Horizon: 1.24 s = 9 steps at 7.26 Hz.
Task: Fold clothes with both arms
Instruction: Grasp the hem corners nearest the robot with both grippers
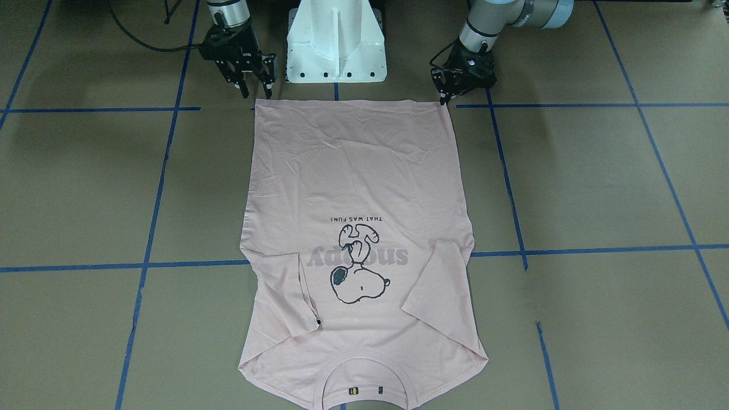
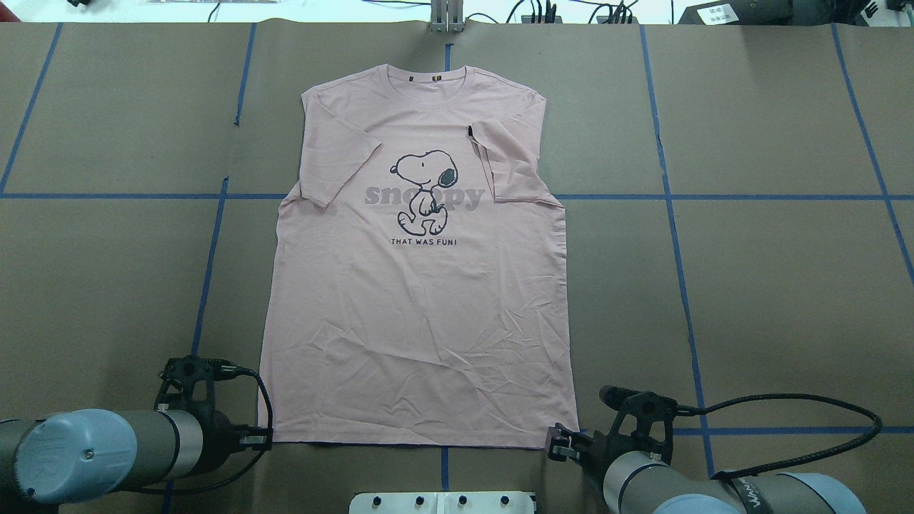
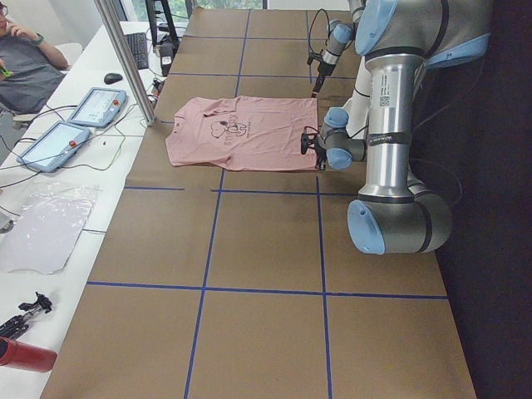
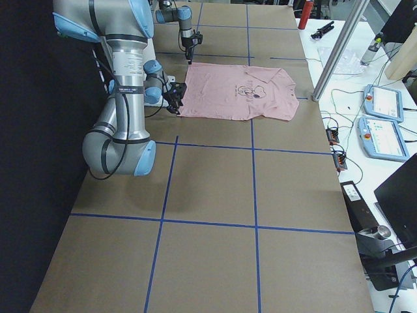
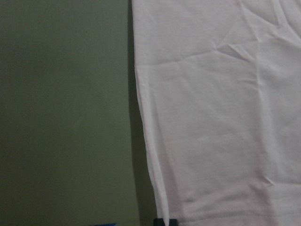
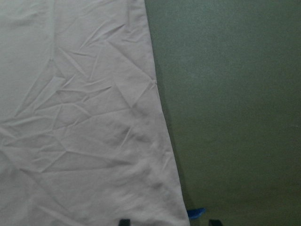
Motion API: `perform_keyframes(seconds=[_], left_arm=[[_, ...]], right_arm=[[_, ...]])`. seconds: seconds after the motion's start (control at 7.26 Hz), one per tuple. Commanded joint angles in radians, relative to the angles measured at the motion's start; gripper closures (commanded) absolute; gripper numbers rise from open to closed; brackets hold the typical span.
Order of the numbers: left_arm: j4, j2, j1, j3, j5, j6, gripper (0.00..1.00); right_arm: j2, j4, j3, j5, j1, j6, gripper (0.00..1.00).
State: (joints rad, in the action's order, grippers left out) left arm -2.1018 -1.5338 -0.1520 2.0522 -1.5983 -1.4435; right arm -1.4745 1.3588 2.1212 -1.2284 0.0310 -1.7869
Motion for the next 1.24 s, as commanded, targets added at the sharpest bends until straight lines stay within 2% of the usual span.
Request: perform_keyframes(seconds=[0.0,0.28,1.1], left_arm=[[-0.001,0.000,0.000,0.000,0.000,0.000,1.00],[-0.001,0.000,0.000,0.000,0.000,0.000,1.00],[-0.001,0.000,0.000,0.003,-0.002,0.000,1.00]], right_arm=[[0.019,0.031,-0.016,0.003,0.006,0.000,0.37],[0.026,0.031,-0.042,0.010,0.014,-0.003,0.43],[0.045,0.031,-0.069,0.029,0.015,-0.003,0.45]])
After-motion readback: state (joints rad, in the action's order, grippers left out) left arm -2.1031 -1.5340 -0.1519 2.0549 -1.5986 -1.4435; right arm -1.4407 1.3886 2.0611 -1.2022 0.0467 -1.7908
